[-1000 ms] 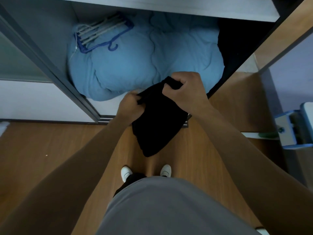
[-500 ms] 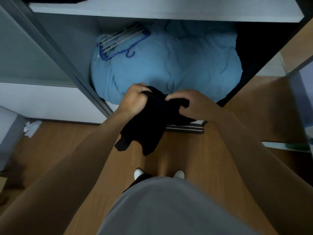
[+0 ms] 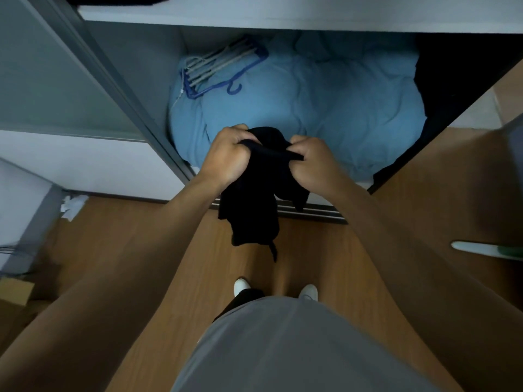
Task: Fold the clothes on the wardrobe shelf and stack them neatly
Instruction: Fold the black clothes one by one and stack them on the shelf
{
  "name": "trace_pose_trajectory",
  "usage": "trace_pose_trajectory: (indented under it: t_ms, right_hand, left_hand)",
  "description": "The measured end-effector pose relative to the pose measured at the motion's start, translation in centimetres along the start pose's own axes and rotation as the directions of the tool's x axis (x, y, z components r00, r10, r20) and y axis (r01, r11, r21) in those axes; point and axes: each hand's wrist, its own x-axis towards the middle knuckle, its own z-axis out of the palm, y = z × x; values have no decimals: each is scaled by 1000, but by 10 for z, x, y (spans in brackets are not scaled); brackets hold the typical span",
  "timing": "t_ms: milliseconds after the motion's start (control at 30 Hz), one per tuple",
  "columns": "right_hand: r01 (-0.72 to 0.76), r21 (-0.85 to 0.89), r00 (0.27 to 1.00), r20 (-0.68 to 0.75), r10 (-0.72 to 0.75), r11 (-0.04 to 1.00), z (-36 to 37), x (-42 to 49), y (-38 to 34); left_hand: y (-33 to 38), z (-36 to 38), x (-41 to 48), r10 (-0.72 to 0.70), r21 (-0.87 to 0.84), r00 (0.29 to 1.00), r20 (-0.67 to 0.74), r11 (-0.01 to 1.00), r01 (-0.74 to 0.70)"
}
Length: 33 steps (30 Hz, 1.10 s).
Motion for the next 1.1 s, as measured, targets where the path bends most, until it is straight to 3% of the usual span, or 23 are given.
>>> trace_pose_trajectory:
  t_ms: [133, 300, 433, 500, 600, 767, 933, 1100]
  right_hand:
    - [-52, 17, 998, -40, 53, 999, 3, -3, -10]
    - [-117, -323, 990, 42, 138, 939, -1, -3, -11]
    - [-181, -419, 967, 91, 240, 890, -16, 7, -17]
    - [-200, -407, 968, 57, 244, 891, -20, 11, -26]
    - [-224, -310, 973, -24, 228, 924, -20, 16, -42]
    - [-179, -98, 982, -84, 171, 979, -20, 12, -66]
    - [-110, -43, 990, -93, 105, 993, -14, 5, -79]
    - [-58, 66, 983, -172, 69, 996, -31, 4, -83]
  left_hand:
    - [-13, -7, -1, -60, 16, 998, -13, 998, 60]
    - [-30, -4, -9, -84, 108, 996, -14, 990, 85]
    - [-40, 5, -19, -9, 282, 1000, 30, 959, 0]
    - [-46, 9, -23, -15, 348, 999, 39, 937, 1]
    - [-54, 12, -27, -125, 402, 992, -2, 909, 115]
    - [-63, 11, -28, -239, 365, 965, -108, 893, 262]
    - [-68, 21, -25, -244, 331, 963, -113, 905, 268]
    - [-88, 23, -33, -410, 296, 908, -84, 860, 416]
